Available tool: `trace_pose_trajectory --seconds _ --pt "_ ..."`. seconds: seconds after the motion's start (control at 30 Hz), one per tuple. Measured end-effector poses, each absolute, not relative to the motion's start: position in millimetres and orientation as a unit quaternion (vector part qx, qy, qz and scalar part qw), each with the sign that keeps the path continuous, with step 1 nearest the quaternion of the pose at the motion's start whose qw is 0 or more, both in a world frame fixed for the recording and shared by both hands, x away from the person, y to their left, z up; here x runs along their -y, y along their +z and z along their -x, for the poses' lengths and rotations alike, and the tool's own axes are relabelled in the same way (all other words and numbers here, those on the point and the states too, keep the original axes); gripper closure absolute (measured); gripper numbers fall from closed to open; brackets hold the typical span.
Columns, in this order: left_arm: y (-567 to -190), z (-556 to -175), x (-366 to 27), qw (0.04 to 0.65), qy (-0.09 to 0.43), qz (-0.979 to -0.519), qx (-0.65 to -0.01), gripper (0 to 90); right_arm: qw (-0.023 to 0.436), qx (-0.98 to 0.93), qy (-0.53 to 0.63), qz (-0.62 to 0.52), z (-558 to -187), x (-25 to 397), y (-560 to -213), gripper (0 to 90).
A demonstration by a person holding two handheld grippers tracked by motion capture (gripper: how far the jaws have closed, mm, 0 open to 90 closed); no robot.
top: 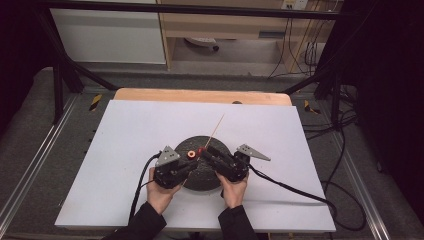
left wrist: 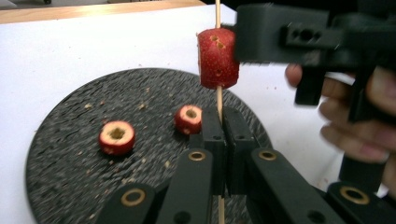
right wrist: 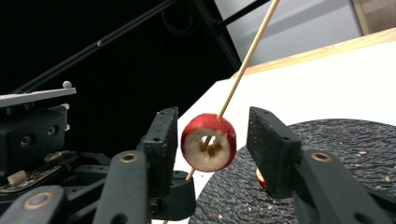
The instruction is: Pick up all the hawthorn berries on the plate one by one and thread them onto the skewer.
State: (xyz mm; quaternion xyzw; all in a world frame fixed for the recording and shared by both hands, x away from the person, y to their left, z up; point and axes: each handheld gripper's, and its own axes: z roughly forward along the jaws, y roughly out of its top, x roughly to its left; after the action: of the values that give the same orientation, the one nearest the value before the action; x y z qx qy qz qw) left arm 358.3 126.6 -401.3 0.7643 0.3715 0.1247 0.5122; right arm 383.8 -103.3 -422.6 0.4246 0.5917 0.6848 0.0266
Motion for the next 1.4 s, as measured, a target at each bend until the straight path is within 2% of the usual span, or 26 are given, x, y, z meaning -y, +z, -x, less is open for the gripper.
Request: trace_pose_trajectory --seconds 0.33,0.63,1.0,1.4 --pt "-407.5 -351.2 -160.9 0.492 0.13 -0.776 -0.373 88.4 0.06 -0.668 0.621 -0.405 -387.1 117.7 -409.2 30.3" --pt "-413.2 -341.4 -198.6 0.47 0.138 -0.787 -0.374 88.4 0.085 -0.763 0.514 -0.382 -389.0 126.5 -410.7 11.8" --pt "-419.3 -331.8 -228.6 0.46 0.133 -0.792 -0.379 88.4 0.077 -0.828 0.417 -0.368 -403.4 128.3 -406.1 7.3" --pt "-428.2 -330.6 -243.7 0.455 0.128 -0.79 -0.39 88.4 0.073 -0.865 0.338 -0.364 -430.0 103.6 -397.6 6.0"
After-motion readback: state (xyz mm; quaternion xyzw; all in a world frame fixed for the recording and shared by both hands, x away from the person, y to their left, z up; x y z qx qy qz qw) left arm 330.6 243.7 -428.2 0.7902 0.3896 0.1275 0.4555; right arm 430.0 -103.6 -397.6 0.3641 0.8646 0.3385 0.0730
